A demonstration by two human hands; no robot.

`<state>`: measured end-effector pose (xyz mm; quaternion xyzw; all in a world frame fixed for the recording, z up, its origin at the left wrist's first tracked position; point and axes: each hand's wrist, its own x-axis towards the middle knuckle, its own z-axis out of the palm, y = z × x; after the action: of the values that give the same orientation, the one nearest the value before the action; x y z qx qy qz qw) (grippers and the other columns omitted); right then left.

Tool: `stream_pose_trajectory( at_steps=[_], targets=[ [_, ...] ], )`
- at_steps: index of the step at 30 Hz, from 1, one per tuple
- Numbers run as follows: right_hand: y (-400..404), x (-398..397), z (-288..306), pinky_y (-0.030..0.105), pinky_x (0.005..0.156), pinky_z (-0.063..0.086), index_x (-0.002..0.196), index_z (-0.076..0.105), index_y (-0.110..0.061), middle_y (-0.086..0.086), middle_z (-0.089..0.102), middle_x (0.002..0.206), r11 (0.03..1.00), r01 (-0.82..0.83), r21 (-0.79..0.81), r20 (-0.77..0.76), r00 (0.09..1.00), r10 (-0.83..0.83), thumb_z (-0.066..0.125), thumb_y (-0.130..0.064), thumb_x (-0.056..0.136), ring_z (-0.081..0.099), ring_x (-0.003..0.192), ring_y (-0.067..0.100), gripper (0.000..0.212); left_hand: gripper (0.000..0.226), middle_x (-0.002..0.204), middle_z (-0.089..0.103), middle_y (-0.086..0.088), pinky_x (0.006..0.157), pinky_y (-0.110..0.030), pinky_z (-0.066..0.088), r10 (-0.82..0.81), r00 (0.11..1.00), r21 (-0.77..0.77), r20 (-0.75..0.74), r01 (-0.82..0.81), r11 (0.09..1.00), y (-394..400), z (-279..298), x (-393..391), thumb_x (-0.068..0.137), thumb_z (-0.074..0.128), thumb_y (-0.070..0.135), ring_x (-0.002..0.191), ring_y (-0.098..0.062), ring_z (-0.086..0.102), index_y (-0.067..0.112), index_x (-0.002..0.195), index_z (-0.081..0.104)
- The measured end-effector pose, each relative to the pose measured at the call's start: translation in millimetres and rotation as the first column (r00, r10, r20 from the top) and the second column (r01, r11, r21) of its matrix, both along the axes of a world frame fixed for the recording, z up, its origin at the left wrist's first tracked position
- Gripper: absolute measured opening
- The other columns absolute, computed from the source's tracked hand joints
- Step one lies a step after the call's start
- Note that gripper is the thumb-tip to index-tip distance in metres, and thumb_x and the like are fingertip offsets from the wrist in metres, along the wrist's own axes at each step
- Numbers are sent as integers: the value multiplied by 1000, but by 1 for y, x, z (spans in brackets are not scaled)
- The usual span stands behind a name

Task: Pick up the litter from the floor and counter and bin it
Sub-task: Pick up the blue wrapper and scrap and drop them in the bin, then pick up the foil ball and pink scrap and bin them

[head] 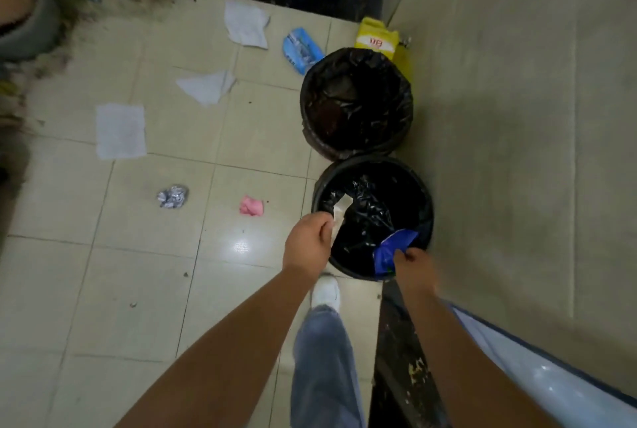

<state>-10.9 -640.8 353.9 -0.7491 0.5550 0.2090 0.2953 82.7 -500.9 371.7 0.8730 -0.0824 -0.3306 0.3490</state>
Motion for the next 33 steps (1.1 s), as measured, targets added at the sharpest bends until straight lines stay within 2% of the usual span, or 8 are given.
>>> stream_pose_trajectory(
  at_steps=[2, 4, 7, 9, 13, 19, 25, 33],
  targets=[
    [-21, 11, -12, 29, 68, 35, 76, 57, 2, 10, 50, 59, 998, 16, 66, -5, 1000, -16, 48, -14, 94, 51, 73, 29, 26, 27, 92, 63, -21, 71, -28, 39, -28, 996, 46, -79, 32, 998, -30, -15, 9, 99, 39, 9, 81, -23, 53, -5, 104, 62],
    [-32, 22, -21, 35, 87, 44, 107, 61, 3, 24, 67, 96, 990, 30, 135, -6, 1000, -30, 51, -20, 94, 59, 101, 34, 29, 30, 116, 65, -23, 84, -29, 44, -73, 983, 127, -170, 95, 987, -50, -31, 17, 99, 38, 10, 97, -27, 59, 0, 118, 59],
    [-38, 33, -30, 35, 105, 38, 128, 50, 1, 21, 54, 134, 970, -59, 236, -97, 992, 84, 49, -27, 95, 48, 126, 35, 43, 36, 132, 57, -18, 105, -36, 42, -82, 961, 270, -265, 156, 950, -61, -51, 22, 97, 40, 8, 120, -32, 54, 6, 131, 51],
    [-36, 34, -35, 37, 104, 40, 126, 51, 0, 22, 55, 133, 936, -177, 305, -155, 960, 232, 47, -32, 95, 49, 124, 36, 45, 37, 134, 56, -13, 106, -39, 44, -91, 970, 357, -226, 169, 919, -56, -54, 22, 94, 44, 6, 122, -30, 52, 9, 130, 52],
    [-23, 32, -30, 48, 112, 31, 133, 45, -10, 17, 49, 139, 841, -420, 342, -291, 803, 520, 40, -56, 89, 43, 130, 34, 64, 45, 154, 33, 0, 114, -36, 32, -362, 921, 474, -147, 387, 791, -20, -36, 22, 96, 40, 6, 141, -22, 28, 17, 140, 42],
    [32, 73, -1, 53, 118, 9, 147, 19, -15, 11, 17, 157, 707, -685, 175, -126, 697, 706, 33, -54, 93, 13, 145, 32, 68, 48, 159, 17, 2, 119, -38, 18, -524, 839, 688, -144, 466, 557, 62, 5, 54, 100, 35, 28, 148, -21, 10, 22, 147, 25],
    [96, 142, 20, 51, 119, 0, 149, 9, -19, 5, 0, 160, 575, -818, 5, 43, 574, 818, 29, -50, 95, -5, 147, 29, 65, 53, 161, 11, 0, 120, -45, 12, -383, 924, 756, -1, 251, 604, 129, 23, 106, 100, 33, 35, 149, -26, 3, 22, 149, 18],
    [191, 215, 10, 48, 120, 4, 149, 8, -19, 6, 1, 160, 489, -872, 29, -120, 482, 868, 26, -46, 97, -2, 147, 29, 61, 54, 162, 6, 2, 121, -45, 9, -283, 957, 729, -70, 242, 640, 262, -8, 172, 101, 31, 34, 149, -25, -1, 25, 150, 13]
  ],
)
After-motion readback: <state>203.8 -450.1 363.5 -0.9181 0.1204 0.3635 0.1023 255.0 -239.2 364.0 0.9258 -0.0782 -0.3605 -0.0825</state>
